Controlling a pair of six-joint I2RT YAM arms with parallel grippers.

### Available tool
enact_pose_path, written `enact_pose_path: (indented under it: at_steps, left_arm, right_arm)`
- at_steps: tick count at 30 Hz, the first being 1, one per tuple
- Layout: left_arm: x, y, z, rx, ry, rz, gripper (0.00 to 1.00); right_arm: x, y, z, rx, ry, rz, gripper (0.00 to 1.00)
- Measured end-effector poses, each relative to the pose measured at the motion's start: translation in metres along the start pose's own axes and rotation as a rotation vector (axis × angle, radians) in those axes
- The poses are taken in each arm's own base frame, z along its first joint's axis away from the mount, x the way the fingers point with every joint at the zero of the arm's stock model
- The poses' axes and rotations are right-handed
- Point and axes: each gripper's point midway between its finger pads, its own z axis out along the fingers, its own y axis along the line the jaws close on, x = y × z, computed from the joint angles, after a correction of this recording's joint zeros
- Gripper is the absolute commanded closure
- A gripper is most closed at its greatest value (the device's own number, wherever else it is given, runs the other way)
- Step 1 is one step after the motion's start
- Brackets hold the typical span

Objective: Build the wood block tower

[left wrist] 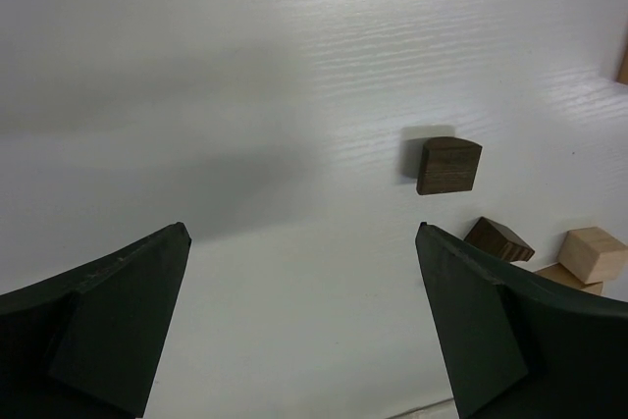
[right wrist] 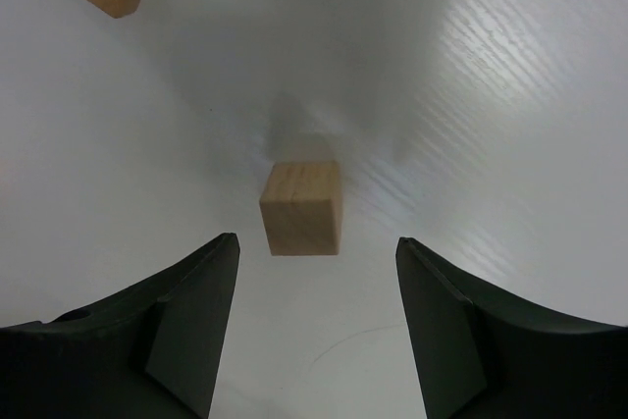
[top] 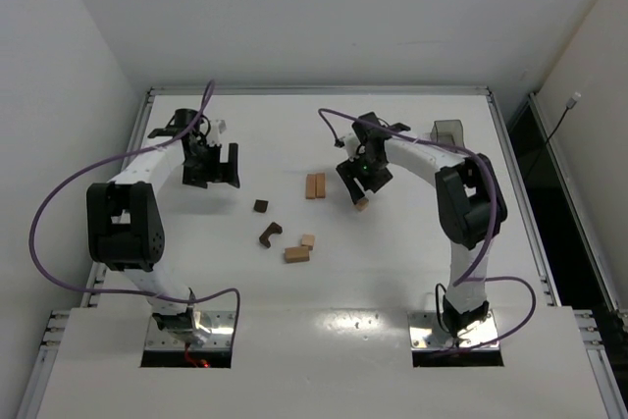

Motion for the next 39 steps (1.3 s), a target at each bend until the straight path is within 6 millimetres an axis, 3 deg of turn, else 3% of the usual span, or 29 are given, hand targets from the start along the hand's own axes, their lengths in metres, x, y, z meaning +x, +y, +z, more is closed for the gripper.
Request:
enact_pose_path:
  at_steps: [9,12,14,15,16,17,18,24,26,33,36,39]
  left_arm:
    - [-0.01,0.0,0.0,0.001,-0.004,0.003,0.0]
    - [-0.007,0.001,0.005,0.001,0.013,-0.002,0.0]
    - [-0.006,0.002,0.007,0.001,0.02,-0.003,0.0]
    - [-0.006,0.002,0.007,0.001,0.02,-0.003,0.0]
    - [-0.006,0.002,0.007,0.001,0.019,-0.003,0.0]
    - [-0.006,0.002,0.007,0.001,0.019,-0.003,0.0]
    - [-0.006,0.002,0.007,0.001,0.02,-0.004,0.0]
    - [-0.005,0.003,0.01,-0.001,0.027,-0.005,0.0]
    - [-0.005,0.004,0.01,-0.007,0.027,-0.005,0.0]
    - [-0.005,0.009,0.009,-0.041,0.026,-0.013,0.0]
    - [-0.005,0.012,0.009,-0.06,0.025,-0.018,0.0]
    - [-0.004,0.015,0.011,-0.075,0.021,-0.019,0.0]
  right_arm:
    - [0.014,0.014,0.02,-0.021,0.07,-0.033,0.43]
    - [0.014,0.012,0.021,-0.013,0.074,-0.037,0.52]
    - [0.014,0.011,0.021,-0.004,0.075,-0.038,0.65]
    - [0.015,0.01,0.021,0.0,0.077,-0.04,0.72]
    - [0.015,0.009,0.021,0.004,0.079,-0.042,0.9]
    - [0.015,0.008,0.021,0.008,0.08,-0.046,0.96]
    - [0.015,0.007,0.021,0.012,0.08,-0.045,1.0]
    - [0.009,0.003,0.017,0.014,0.092,-0.031,1.0]
    - [-0.004,0.003,0.011,-0.008,0.087,-0.007,1.0]
    - [-0.091,-0.013,-0.036,0.047,-0.109,0.197,1.0]
    - [-0.105,-0.012,-0.047,0.052,-0.144,0.292,1.0]
    - [-0.105,-0.007,-0.048,0.053,-0.137,0.389,1.0]
